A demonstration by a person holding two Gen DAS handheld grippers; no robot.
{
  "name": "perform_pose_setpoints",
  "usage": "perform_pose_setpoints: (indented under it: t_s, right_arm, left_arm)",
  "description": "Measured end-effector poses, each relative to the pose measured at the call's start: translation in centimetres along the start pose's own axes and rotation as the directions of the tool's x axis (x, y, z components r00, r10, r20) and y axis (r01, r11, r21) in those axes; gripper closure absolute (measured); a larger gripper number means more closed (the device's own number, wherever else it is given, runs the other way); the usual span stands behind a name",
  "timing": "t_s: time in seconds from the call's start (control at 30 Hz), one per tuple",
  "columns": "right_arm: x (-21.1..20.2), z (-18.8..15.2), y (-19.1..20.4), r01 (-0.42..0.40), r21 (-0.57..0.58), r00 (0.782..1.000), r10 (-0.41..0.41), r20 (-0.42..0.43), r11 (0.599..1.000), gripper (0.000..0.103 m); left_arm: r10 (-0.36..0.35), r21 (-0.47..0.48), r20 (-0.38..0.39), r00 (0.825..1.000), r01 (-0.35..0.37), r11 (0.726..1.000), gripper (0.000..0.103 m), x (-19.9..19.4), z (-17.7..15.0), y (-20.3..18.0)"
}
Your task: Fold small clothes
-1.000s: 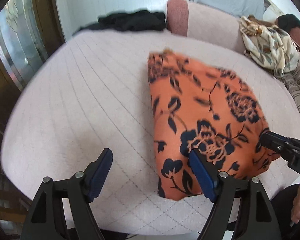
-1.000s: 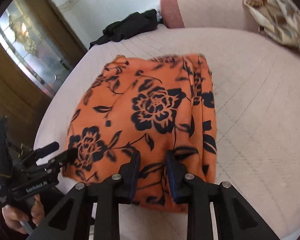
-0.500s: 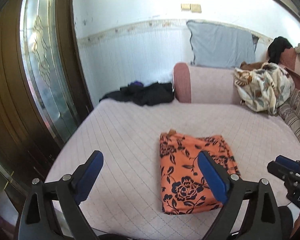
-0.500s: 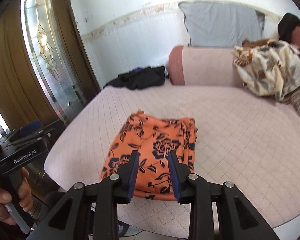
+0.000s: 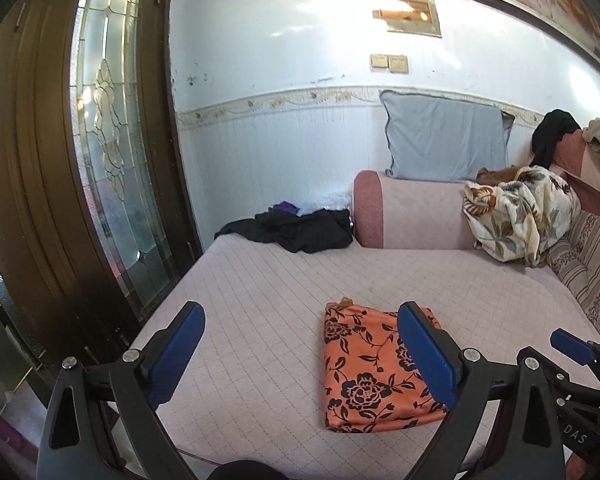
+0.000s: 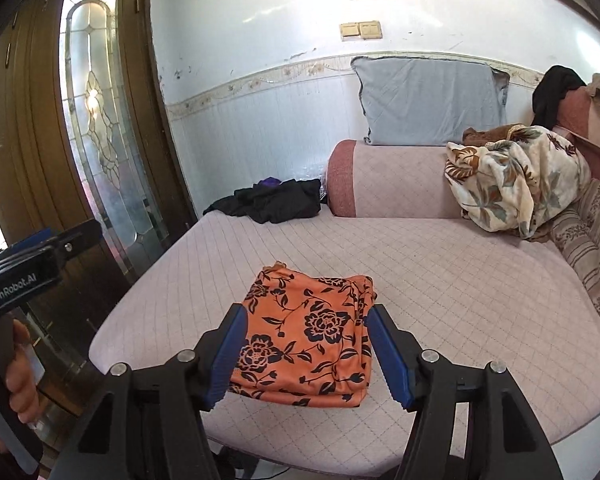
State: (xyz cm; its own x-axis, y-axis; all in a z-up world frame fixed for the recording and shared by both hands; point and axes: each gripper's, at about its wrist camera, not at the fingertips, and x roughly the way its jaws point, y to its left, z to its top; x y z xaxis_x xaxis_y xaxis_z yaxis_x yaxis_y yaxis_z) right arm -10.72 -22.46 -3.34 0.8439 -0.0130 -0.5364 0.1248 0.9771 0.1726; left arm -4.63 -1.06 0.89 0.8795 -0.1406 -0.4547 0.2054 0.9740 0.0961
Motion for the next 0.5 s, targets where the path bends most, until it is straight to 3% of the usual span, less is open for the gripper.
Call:
perform_pose_setpoints:
  t_s: [0.5]
  right_arm:
    - [-3.0, 0.4, 1.3, -0.035, -0.003, 0.998, 0.035, 0.055, 0.999, 0.036]
  left_arm:
    - [0.114, -0.01, 0.104, 0.988, -0.114, 0.993, 0.0, -4.8, 0.3, 1.4]
